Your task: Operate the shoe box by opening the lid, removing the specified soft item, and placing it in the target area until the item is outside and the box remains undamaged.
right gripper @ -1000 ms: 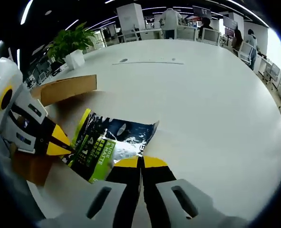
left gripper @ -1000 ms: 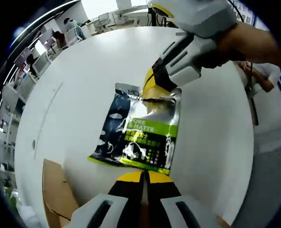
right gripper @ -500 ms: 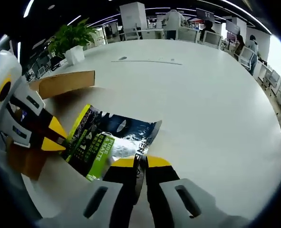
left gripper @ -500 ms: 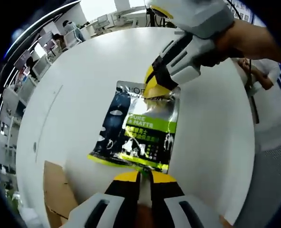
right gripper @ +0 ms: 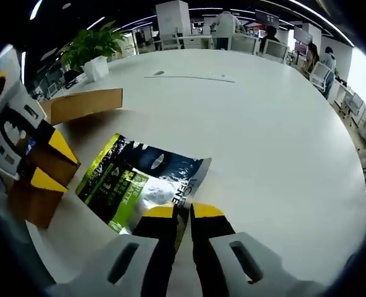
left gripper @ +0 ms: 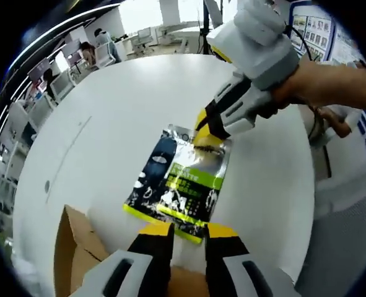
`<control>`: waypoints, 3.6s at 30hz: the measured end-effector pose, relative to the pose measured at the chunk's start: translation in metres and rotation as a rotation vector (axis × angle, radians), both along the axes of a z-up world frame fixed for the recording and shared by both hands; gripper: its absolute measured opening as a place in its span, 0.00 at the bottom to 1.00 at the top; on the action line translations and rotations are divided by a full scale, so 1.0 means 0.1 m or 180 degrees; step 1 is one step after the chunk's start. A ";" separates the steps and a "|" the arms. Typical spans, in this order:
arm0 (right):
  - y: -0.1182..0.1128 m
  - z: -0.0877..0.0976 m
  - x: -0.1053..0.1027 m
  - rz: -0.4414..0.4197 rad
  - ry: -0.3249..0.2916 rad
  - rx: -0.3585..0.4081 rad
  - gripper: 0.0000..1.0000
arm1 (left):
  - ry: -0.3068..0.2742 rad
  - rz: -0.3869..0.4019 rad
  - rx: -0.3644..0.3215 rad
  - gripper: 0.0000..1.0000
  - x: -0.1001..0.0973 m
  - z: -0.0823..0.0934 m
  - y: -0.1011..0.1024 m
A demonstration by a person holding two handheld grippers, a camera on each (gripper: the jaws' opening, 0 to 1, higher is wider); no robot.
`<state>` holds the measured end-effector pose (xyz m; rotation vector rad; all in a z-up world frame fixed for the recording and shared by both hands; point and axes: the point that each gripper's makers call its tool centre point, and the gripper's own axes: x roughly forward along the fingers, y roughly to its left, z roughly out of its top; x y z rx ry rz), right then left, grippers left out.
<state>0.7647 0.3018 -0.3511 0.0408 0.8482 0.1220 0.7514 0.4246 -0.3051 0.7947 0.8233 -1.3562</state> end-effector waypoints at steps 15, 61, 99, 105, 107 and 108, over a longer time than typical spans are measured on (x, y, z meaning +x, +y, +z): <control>-0.05 0.21 -0.13 0.0262 -0.0049 -0.0255 0.16 | 0.0214 0.0230 -0.0513 0.26 -0.13 0.34 0.02; 1.25 1.18 -0.17 0.1620 -0.0532 -0.0137 0.42 | 0.0277 0.0249 -0.0816 0.27 -0.07 0.60 1.32; 2.52 0.81 0.03 0.2766 -0.0380 -0.0229 0.29 | 0.0457 -0.0316 -0.0752 0.01 -0.24 0.35 1.46; 2.58 0.70 0.09 0.2840 -0.0299 -0.0360 0.22 | 0.0525 -0.0268 -0.0776 0.00 -0.24 0.38 1.47; 2.56 0.66 0.09 0.2818 -0.0185 -0.0421 0.09 | 0.0550 -0.0246 -0.0788 0.00 -0.22 0.38 1.49; 2.55 0.65 0.11 0.2802 -0.0190 -0.0437 0.06 | 0.0551 -0.0243 -0.0795 0.00 -0.21 0.38 1.49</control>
